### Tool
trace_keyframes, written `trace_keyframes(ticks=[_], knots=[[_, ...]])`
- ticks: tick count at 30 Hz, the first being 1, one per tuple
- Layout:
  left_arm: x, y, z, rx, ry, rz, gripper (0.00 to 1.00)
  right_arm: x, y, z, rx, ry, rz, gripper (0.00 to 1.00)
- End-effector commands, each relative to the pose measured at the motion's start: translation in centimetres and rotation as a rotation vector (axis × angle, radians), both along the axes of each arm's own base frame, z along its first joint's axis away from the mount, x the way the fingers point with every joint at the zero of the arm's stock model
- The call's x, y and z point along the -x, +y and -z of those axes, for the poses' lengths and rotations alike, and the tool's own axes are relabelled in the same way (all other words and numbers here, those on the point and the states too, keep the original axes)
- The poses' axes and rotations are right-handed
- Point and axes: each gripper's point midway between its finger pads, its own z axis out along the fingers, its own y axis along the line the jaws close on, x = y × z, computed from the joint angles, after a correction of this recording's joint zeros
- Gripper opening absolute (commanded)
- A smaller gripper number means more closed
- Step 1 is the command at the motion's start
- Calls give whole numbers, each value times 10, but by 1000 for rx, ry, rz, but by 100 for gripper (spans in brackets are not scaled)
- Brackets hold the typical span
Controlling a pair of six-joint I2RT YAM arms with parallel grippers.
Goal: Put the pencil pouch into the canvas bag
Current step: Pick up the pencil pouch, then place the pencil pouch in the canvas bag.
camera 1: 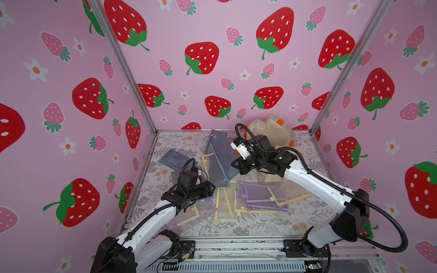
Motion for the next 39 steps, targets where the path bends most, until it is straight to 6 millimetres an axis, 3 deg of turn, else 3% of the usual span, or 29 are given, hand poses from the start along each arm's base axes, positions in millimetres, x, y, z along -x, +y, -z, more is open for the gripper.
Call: trace_keyframes(ticks=[1, 5, 9, 11, 15, 23, 29, 35, 39], knots=[[-6, 3, -7, -39, -7, 0, 72, -14, -35, -29, 86, -114, 28, 0], [-11, -3, -11, -40, -15, 19, 72, -54, -83, -63, 119, -177, 157, 0], [-16, -7, -18, -44, -35, 40, 72, -93, -143, -88, 152, -223, 316, 0], [-18, -8, -21, -49, -39, 47, 72, -105, -166, -89, 198, -241, 367, 0], [-21, -10, -22, -59, -41, 55, 73, -119, -193, -67, 293, -224, 420, 0], [-25, -12, -26, -57, -53, 60, 73, -140, -212, -21, 414, -192, 461, 0], [-25, -10, -26, -69, -54, 59, 73, -147, -218, -14, 425, -171, 469, 0], [-24, -9, -24, -73, -56, 56, 73, -147, -224, 10, 488, -127, 470, 0], [-24, -7, -22, -88, -56, 57, 73, -139, -221, 6, 451, -125, 468, 0]])
